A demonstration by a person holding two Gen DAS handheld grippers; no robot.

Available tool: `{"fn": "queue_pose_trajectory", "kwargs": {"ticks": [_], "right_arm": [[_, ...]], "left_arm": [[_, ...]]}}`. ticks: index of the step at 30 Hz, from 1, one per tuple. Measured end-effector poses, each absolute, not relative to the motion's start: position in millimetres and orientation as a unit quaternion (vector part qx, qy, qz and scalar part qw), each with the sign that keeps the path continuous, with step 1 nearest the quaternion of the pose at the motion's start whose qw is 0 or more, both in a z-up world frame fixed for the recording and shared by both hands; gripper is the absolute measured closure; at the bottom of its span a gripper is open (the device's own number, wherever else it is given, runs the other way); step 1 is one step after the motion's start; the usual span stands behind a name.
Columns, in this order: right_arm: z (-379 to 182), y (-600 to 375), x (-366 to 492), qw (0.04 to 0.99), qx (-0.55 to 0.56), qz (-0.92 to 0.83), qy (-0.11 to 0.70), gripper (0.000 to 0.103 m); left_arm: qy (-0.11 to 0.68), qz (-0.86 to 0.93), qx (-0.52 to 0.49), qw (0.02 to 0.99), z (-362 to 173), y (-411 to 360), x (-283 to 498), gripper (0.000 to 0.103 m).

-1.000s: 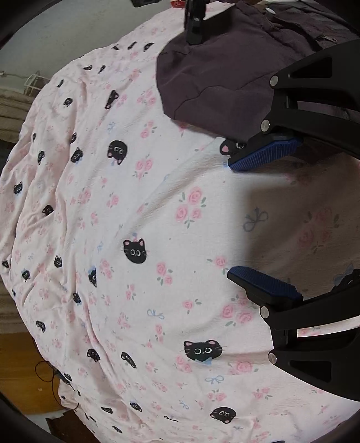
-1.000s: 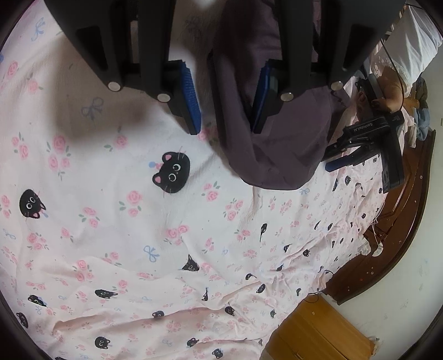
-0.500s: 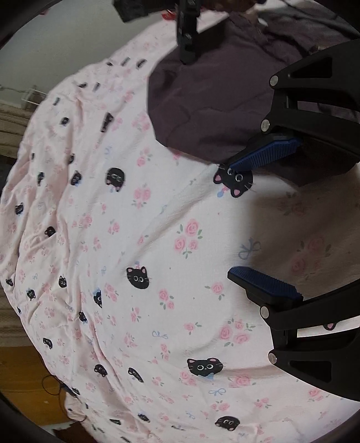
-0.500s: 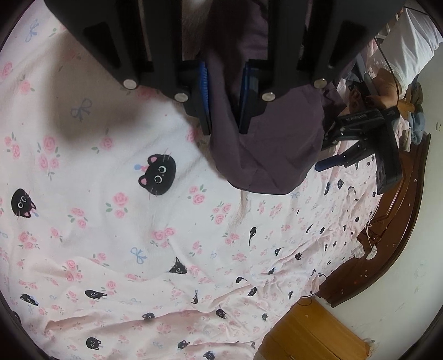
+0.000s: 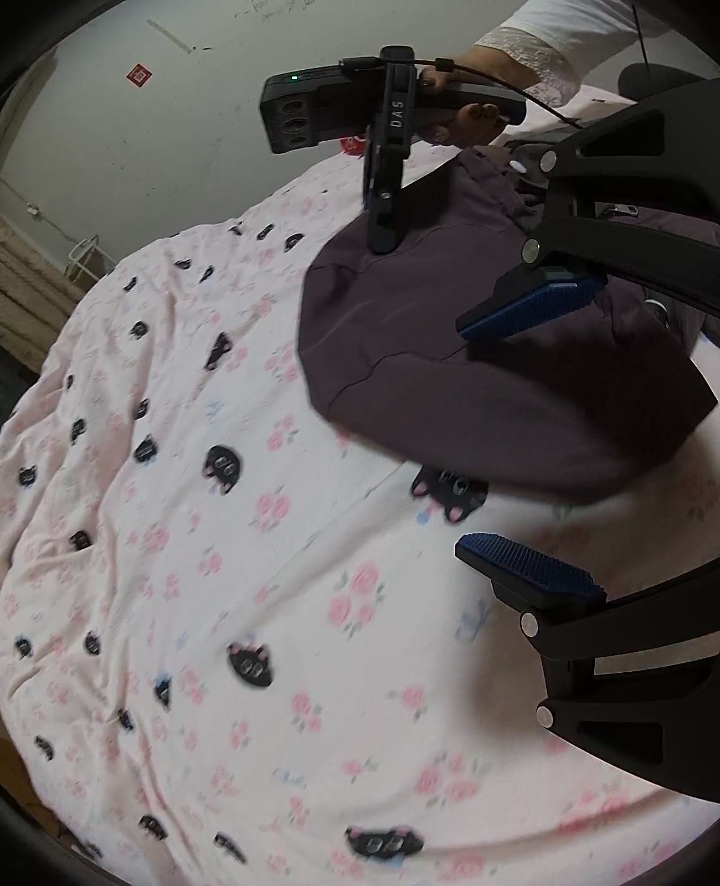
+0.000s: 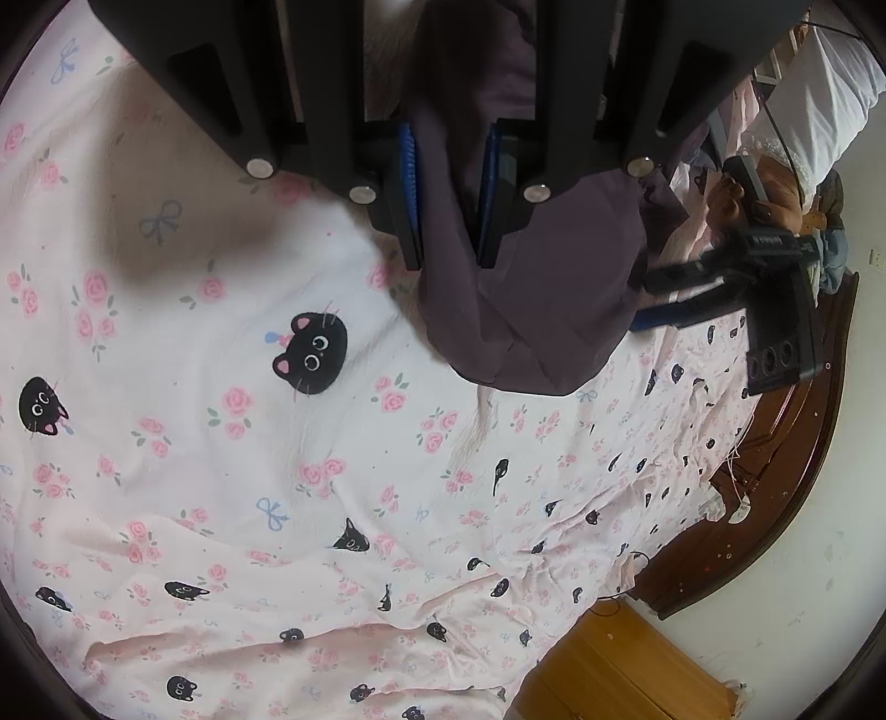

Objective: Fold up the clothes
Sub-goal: 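Close the left gripper on the hood edge beside the right gripper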

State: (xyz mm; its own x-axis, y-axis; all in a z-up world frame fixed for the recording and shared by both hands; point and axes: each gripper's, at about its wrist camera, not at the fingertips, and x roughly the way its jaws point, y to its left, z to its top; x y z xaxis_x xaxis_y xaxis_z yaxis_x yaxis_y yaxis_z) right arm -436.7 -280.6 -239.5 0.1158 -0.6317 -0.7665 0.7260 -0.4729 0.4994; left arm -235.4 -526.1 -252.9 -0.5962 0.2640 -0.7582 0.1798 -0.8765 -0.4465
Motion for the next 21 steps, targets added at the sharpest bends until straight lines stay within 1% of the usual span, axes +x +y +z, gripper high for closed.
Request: {"fn": "queue_pose_trajectory", "kwargs": {"ticks": [6, 7, 8, 9, 10, 11, 14, 17, 21], "right_arm": [[-239.3, -280.5, -435.5, 0.514, 0.543, -0.662, 0.046, 0.084], [-239.2, -280.3, -435.6, 0.514, 0.543, -0.662, 0.046, 0.084], [-239.1, -280.2, -435.6, 0.515, 0.543, -0.661, 0.045, 0.086], [-238.8, -280.1, -435.7, 0.516, 0.544, -0.660, 0.043, 0.088], [-238.4, -279.9, -435.7, 0.518, 0.544, -0.659, 0.040, 0.090], [-237.9, -279.9, -435.6, 0.519, 0.544, -0.658, 0.039, 0.092], [-234.7, -280.6, -434.0, 0.521, 0.542, -0.658, 0.039, 0.095], [-229.7, -281.2, -430.7, 0.523, 0.535, -0.662, 0.045, 0.096], [-218.4, -278.3, -424.9, 0.528, 0.522, -0.668, 0.052, 0.098]], "left_arm": [[-0.255, 0.857, -0.447, 0.034, -257.3, -516.1, -239.2, 0.036], [-0.254, 0.857, -0.447, 0.033, -256.4, -516.2, -239.9, 0.041], [-0.252, 0.857, -0.448, 0.031, -255.6, -516.9, -240.5, 0.055], [-0.251, 0.857, -0.450, 0.030, -255.1, -518.2, -241.0, 0.063], [-0.251, 0.856, -0.450, 0.030, -254.6, -519.5, -241.4, 0.073], [-0.251, 0.856, -0.450, 0.030, -254.3, -520.6, -241.7, 0.082], [-0.245, 0.858, -0.451, 0.027, -252.9, -521.0, -242.2, 0.091], [-0.235, 0.864, -0.444, 0.025, -247.6, -519.1, -240.2, 0.098], [-0.225, 0.873, -0.432, 0.027, -237.1, -514.5, -234.8, 0.100]]}}
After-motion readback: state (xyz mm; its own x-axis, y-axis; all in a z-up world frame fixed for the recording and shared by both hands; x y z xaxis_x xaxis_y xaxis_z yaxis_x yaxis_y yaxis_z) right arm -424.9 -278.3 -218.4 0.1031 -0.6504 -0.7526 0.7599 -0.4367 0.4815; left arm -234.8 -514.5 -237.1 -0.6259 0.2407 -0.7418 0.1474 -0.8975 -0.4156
